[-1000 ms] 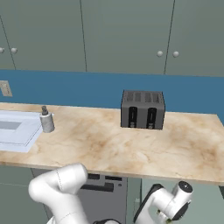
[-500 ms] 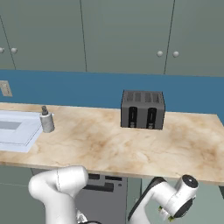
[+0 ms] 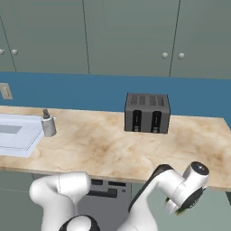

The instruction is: Restock the sink supplies by placing the sponge and soap dispenser on the counter and next to the sink. Make sure the soap dispenser is upright.

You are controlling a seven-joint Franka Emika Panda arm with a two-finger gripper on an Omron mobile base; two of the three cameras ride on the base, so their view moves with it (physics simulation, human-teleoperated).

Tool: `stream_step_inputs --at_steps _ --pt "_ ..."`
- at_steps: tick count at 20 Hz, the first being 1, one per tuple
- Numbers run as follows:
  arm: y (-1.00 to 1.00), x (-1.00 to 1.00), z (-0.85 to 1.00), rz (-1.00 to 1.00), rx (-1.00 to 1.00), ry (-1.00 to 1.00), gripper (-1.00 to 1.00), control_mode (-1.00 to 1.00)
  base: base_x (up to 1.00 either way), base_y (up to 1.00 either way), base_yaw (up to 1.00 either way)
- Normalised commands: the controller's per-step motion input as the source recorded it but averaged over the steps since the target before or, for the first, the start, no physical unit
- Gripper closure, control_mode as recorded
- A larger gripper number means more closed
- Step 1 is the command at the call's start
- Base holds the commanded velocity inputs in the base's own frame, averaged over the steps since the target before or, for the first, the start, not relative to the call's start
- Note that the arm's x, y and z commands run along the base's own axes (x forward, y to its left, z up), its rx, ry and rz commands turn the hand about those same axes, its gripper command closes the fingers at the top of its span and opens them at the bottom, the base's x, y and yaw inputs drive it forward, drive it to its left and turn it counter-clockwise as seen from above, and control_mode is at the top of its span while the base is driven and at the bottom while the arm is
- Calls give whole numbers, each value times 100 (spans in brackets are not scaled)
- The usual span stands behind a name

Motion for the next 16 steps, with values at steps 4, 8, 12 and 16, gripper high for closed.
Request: stream_step_inputs --at_steps 4,8,12,16 --pt "18 4 93 0 7 0 100 -100 0 0 0" --pt "51 17 61 0 6 0 100 -100 0 0 0" --pt "81 32 28 3 2 0 100 -100 0 0 0" --pt "100 41 -1 7 0 5 100 -100 0 0 0"
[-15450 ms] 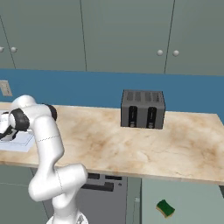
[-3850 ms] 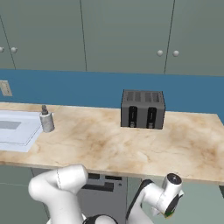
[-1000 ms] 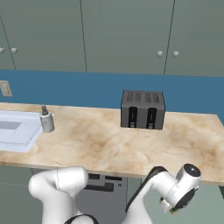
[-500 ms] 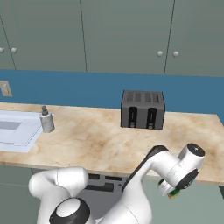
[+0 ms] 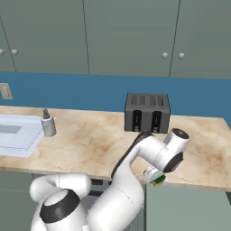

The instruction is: Restock the sink supplies by placing the sponge and soap dispenser on the counter and next to the sink. Make sure the soap dispenser is upright.

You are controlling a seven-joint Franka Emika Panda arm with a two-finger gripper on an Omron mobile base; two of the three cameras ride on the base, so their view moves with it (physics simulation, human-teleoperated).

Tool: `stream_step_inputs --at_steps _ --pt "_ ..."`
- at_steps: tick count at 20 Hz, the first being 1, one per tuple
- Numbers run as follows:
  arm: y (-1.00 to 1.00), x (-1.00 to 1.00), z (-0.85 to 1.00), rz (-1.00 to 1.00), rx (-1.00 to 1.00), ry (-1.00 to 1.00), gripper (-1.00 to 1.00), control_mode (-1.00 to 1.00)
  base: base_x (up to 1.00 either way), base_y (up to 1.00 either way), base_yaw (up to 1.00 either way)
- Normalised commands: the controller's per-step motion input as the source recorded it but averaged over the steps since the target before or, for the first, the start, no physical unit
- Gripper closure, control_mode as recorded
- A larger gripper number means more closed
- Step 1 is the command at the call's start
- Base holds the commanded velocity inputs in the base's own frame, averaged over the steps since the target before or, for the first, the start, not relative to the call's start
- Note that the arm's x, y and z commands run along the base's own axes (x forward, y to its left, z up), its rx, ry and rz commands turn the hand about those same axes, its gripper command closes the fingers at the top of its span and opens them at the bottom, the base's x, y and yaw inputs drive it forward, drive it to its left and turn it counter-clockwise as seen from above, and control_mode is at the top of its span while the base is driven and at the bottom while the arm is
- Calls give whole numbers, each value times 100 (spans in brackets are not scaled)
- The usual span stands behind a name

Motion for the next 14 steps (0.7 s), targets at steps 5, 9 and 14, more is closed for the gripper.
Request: stream_step_inputs --at_steps 5,9,14 --pt "100 62 -1 9 0 11 100 -100 0 0 0" --pt "100 67 0 8 0 11 100 -100 0 0 0" --pt "100 52 0 6 -2 2 100 -100 0 0 0"
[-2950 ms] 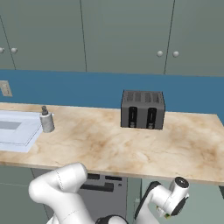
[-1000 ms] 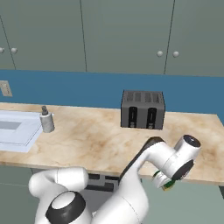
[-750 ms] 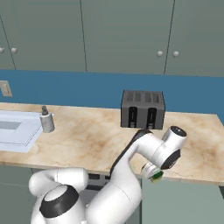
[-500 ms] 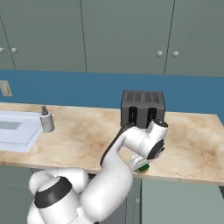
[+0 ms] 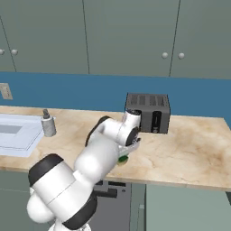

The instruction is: Restock the sink supplies by placing the sponge and soap dispenser on the counter and next to the sink. Make sure the soap dispenser is upright.

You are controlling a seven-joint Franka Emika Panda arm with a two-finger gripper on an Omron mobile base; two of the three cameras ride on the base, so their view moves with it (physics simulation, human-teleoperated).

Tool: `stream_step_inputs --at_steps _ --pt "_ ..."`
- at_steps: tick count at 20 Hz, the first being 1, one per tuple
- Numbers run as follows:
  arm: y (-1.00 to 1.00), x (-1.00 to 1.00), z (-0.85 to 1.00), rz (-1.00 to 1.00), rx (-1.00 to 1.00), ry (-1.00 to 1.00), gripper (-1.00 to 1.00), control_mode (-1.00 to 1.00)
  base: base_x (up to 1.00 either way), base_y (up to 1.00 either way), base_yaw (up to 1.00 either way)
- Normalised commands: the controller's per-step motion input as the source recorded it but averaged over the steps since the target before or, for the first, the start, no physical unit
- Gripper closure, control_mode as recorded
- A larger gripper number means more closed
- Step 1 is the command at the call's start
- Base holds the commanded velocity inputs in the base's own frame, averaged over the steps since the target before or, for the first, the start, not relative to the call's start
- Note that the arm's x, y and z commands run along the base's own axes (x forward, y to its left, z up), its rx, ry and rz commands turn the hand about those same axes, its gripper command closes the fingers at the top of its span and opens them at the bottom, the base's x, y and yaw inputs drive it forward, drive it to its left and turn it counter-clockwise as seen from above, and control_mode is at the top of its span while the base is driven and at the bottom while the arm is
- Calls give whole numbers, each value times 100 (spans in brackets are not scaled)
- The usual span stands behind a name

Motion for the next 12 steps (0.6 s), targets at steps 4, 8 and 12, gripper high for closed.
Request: stream_step_inputs --at_steps 4,8,12 --pt "100 30 0 2 -4 -3 100 -100 0 0 0" --pt "100 24 0 0 -5 -5 100 -100 0 0 0" --pt "100 15 0 0 -6 -9 100 -100 0 0 0"
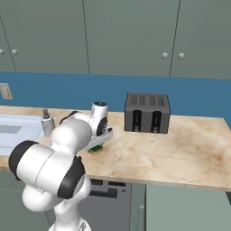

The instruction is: Restock the sink supplies by placing the sponge and soap dispenser on the counter and next to the sink. Make sure the soap dispenser is upright.

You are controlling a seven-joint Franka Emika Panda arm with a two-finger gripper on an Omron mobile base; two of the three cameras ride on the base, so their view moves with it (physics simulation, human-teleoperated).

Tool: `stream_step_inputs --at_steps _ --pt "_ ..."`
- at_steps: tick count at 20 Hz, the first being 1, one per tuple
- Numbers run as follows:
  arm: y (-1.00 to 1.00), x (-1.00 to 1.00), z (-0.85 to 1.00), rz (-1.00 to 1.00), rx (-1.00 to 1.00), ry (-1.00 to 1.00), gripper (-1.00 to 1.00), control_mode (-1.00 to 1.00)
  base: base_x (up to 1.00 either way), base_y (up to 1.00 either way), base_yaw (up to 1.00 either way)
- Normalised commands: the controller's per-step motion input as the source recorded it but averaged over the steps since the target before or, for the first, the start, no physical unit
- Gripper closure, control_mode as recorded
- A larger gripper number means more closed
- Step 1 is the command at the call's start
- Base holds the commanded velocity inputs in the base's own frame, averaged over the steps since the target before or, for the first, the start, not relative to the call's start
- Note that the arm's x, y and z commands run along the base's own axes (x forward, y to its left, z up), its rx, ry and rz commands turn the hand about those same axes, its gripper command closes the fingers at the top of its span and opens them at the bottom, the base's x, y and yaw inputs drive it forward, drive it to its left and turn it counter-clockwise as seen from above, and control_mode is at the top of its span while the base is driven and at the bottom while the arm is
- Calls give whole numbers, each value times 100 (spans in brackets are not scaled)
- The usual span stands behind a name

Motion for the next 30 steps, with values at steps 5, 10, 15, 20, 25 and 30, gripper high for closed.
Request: stream_step_inputs --at_steps 5,10,15,20,25,30 --pt "100 0 0 0 -8 -12 100 -100 0 0 0" --pt "100 -7 1 0 -5 -9 100 -100 0 0 0" --pt "100 -3 5 2 -2 0 100 -100 0 0 0" --pt "70 -10 11 3 0 0 100 -100 0 0 0" --pt "28 0 4 4 0 0 100 -100 0 0 0" --pt "9 0 -2 2 2 0 100 -100 0 0 0"
